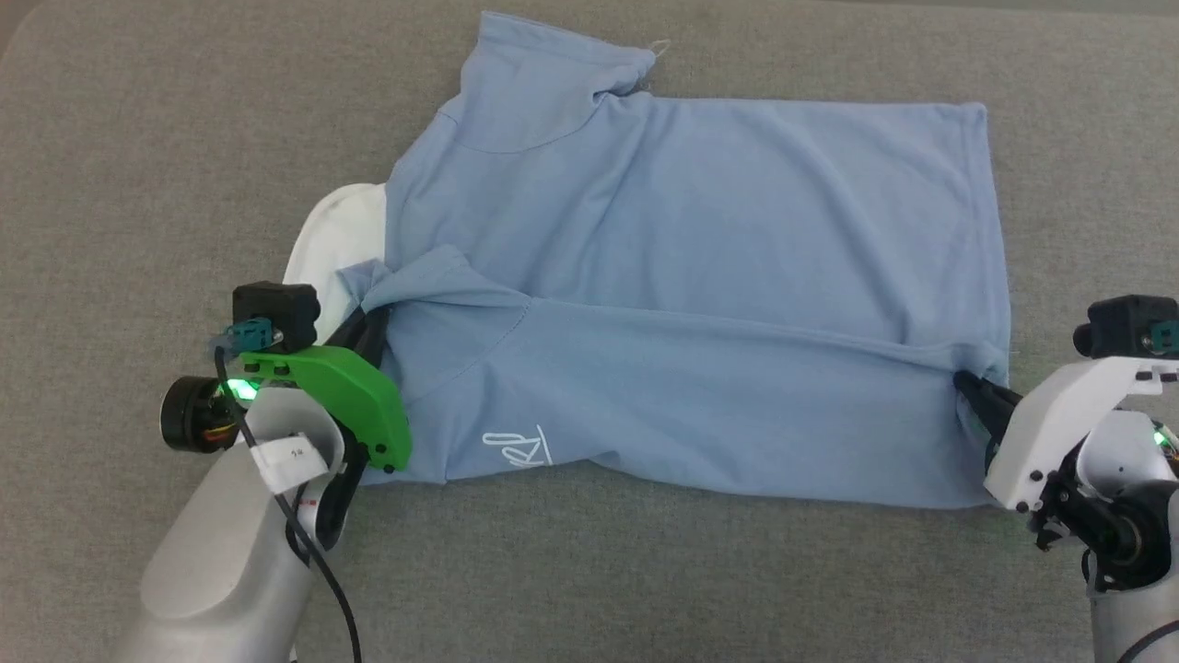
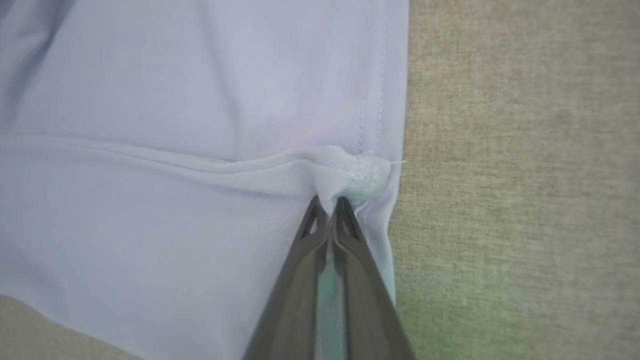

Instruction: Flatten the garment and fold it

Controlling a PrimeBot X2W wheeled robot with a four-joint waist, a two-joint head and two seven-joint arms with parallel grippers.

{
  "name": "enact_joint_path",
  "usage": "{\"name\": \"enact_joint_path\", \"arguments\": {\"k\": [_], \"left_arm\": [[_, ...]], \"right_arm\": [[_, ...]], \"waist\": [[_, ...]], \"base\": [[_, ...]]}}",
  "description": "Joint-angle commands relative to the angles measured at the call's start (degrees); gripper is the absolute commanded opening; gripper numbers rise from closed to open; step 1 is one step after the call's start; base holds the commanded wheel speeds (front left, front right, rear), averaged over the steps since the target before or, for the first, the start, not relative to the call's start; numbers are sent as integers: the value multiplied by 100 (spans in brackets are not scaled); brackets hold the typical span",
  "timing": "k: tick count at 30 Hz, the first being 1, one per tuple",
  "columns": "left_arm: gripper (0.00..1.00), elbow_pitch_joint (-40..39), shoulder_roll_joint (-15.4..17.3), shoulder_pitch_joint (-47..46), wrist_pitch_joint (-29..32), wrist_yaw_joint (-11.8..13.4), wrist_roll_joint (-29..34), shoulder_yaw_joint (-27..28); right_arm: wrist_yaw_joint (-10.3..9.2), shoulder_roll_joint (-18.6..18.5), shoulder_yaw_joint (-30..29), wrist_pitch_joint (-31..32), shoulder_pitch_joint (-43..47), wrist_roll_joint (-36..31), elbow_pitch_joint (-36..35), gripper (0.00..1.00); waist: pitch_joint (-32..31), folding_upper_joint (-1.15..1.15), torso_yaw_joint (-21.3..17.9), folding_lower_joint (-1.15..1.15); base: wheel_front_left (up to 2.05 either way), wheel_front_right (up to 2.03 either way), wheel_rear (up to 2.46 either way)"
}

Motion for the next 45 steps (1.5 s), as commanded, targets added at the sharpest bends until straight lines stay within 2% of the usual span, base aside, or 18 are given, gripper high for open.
{"name": "enact_joint_path", "arguments": {"k": [1, 2, 3, 4, 5, 10, 15, 19, 23, 27, 32, 39, 40, 41, 42, 43, 45], "left_arm": [[0, 116, -35, -139, -33, -37, -33, -7], [0, 205, -64, -170, -65, -45, -53, 0], [31, 273, -91, -177, -68, -53, -82, 2], [95, 331, -115, -186, -113, -57, -110, 21], [100, 371, -125, -188, -149, -63, -131, 37], [100, 262, -105, 36, -335, 112, -290, 268], [100, -486, 78, 723, -121, 586, -360, 456], [100, -1480, 219, 1465, 659, 1033, -428, 355], [100, -2194, 283, 1955, 1559, 1360, -674, 240], [100, -2307, 369, 2045, 2031, 1409, -762, 105], [100, -1792, 328, 1822, 2069, 1464, -800, 171], [100, -948, 245, 1577, 2069, 1203, -926, 107], [62, -879, 250, 1581, 2106, 1164, -938, 75], [11, -806, 227, 1588, 2118, 1097, -993, 62], [0, -782, 216, 1601, 2138, 1061, -1024, 48], [0, -782, 182, 1635, 2117, 964, -1113, 51], [0, -860, 160, 1673, 1996, 937, -1191, 141]], "right_arm": [[-10, -26, 79, -7, -72, -13, 96, 0], [-10, -29, 108, -15, -91, -6, 123, 0], [-10, -36, 144, -39, -107, 2, 135, 20], [-10, -49, 195, -55, -116, 23, 154, 96], [-10, -56, 236, -99, -127, 58, 148, 100], [-10, -25, 196, -554, -77, 328, -19, 100], [-10, 73, -86, -886, 279, 444, -312, 100], [-10, 200, -358, -936, 633, 512, -558, 100], [-10, 262, -555, -895, 837, 455, -713, 100], [-10, 316, -594, -845, 871, 412, -836, 100], [-10, 368, -572, -789, 862, 429, -932, 100], [-10, 409, -496, -792, 893, 481, -899, 100], [-10, 411, -496, -793, 901, 474, -894, 100], [-10, 411, -488, -784, 915, 433, -888, 100], [-10, 401, -474, -774, 924, 399, -887, 100], [-10, 241, -347, -715, 996, 142, -914, 100], [-10, 76, -151, -601, 1098, -122, -951, 100]], "waist": [[43, 0, 7, 0], [37, 0, 8, 0], [24, 0, 9, 0], [-3, 0, 12, 0], [-38, 0, 16, 0], [-386, 0, 37, 0], [-799, 0, 76, 0], [-1016, 0, 102, 0], [-1098, 0, 111, 0], [-1094, 0, 18, 0], [-976, 0, -140, 0], [-823, 0, -322, 0], [-815, 0, -331, 0], [-806, 0, -336, 0], [-806, 0, -336, 0], [-810, 0, -299, 0], [-820, 0, -256, 0]], "base": [[0, 0, 0], [0, 0, 0], [0, 0, 0], [0, 0, 0], [0, 0, 0], [0, 0, 0], [0, 0, 0], [0, 0, 0], [0, 0, 0], [0, 0, 0], [0, 0, 0], [0, 0, 0], [0, 0, 0], [0, 0, 0], [0, 0, 0], [0, 0, 0], [0, 0, 0]]}}
